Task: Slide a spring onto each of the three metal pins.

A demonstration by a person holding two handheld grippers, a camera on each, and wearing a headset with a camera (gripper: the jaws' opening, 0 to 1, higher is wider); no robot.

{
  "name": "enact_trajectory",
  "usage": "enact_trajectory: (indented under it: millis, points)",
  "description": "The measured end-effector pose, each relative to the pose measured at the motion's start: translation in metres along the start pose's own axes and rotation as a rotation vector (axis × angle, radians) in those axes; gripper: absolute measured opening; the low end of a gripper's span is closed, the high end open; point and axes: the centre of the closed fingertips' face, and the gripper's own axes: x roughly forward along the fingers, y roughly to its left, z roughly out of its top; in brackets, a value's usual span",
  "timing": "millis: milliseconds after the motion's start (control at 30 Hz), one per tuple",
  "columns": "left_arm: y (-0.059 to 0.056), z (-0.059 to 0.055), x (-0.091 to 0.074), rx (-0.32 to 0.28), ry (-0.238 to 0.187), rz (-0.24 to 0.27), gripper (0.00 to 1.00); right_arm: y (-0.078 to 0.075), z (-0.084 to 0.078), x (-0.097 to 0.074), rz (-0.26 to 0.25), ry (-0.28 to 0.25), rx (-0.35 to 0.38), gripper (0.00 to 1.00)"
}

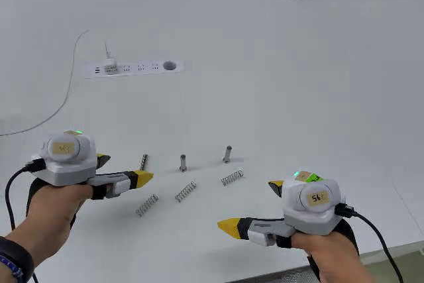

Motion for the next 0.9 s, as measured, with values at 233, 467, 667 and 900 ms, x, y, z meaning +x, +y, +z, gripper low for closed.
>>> enact_trajectory:
  millis: [233,467,667,900]
  points:
    - [0.003,0.001,0.01,-0.006,0.011,0.004,0.67,0.001,0.0,0.001,0.001,0.0,0.008,0.89]
    - [0.008,0.0,0.024,-0.027,0.023,0.002,0.62,0.001,-0.002,0.0,-0.001,0.007,0.011,0.89]
    - [0.012,-0.002,0.038,-0.04,0.044,0.003,0.58,0.0,-0.004,0.0,-0.003,0.011,0.019,0.88]
    - [0.012,-0.006,0.054,-0.037,0.082,-0.003,0.53,-0.002,-0.005,-0.001,-0.006,0.015,0.023,0.88]
